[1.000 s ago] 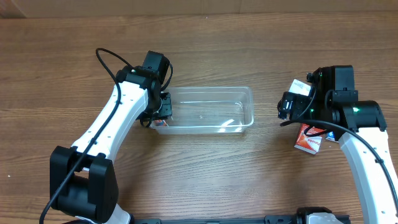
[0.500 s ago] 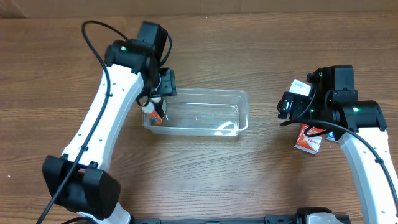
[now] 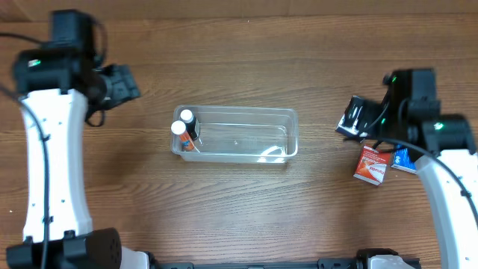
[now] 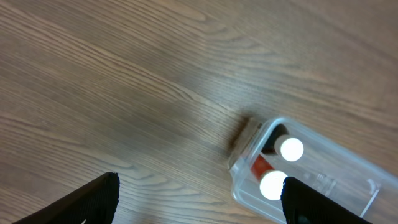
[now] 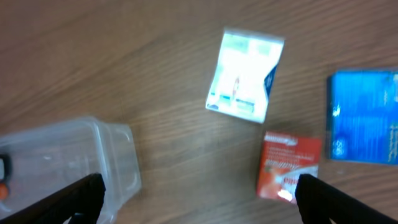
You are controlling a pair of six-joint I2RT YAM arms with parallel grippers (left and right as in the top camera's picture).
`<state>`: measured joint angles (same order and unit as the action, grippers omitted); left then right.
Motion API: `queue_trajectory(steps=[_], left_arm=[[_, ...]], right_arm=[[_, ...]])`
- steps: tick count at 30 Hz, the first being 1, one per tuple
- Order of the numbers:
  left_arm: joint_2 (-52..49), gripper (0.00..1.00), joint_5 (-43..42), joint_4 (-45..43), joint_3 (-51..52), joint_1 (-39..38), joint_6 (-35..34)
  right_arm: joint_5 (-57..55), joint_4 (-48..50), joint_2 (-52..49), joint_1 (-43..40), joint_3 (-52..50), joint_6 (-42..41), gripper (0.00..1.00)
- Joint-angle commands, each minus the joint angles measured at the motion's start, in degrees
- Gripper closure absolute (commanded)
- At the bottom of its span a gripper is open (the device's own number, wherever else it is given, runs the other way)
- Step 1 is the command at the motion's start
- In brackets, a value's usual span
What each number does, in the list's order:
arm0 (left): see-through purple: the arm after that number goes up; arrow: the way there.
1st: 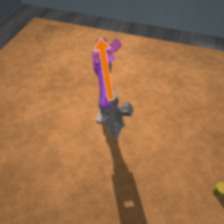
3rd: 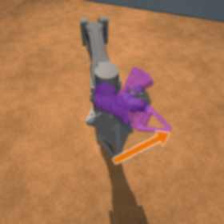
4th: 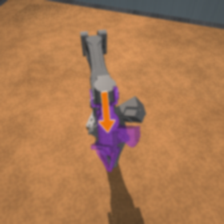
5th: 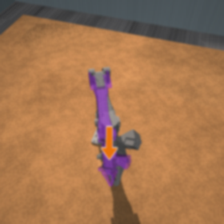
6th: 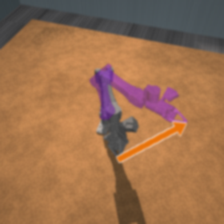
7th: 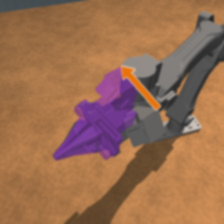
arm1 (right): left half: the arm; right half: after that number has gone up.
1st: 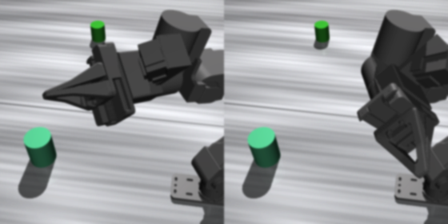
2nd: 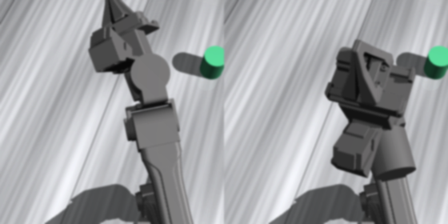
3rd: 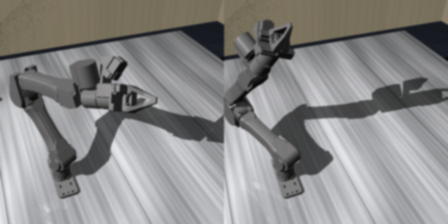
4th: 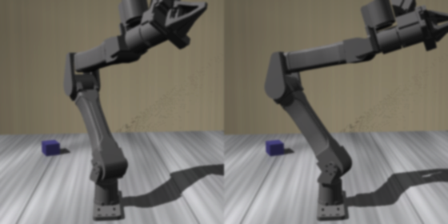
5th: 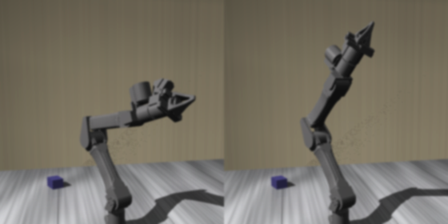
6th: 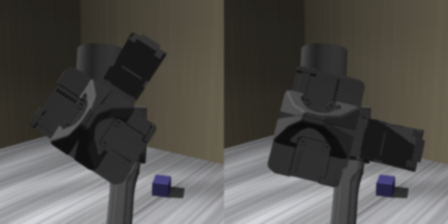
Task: Pack container
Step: 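Grasp the white medicine box with the right gripper, then lower the white box into the container's right end and release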
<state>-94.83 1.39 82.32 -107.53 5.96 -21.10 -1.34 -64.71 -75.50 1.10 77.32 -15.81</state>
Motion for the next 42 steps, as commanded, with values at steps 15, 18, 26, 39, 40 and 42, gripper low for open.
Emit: queue_trajectory(steps=[15, 18, 26, 39, 40, 42], left_arm=[[1.0, 0.14, -7.2, 0.2, -1.2, 4.2, 7.4], [1.0, 0.14, -7.3, 0.2, -1.2, 4.2, 7.4], [1.0, 0.14, -7.4, 0.6, -1.2, 4.2, 7.4], [1.0, 0.14, -7.2, 0.6, -1.2, 4.2, 7.4], [1.0, 0.14, -7.2, 0.6, -1.2, 4.2, 7.4], [1.0, 0.14, -7.2, 0.6, -1.2, 4.2, 7.4]], right_arm=[[1.9, 1.0, -47.1, -8.1, 14.6, -3.7, 0.0], [1.9, 2.0, -48.1, -8.1, 14.5, -0.5, 0.0], [1.9, 2.3, -48.1, -8.1, 14.5, 2.2, 0.32], [2.9, -10.8, -22.1, 5.7, 17.7, 3.6, 0.35], [3.0, -11.9, -19.0, 10.0, 17.6, 3.4, 0.35], [2.9, -12.1, -16.5, 17.1, 17.6, 0.9, 0.35]])
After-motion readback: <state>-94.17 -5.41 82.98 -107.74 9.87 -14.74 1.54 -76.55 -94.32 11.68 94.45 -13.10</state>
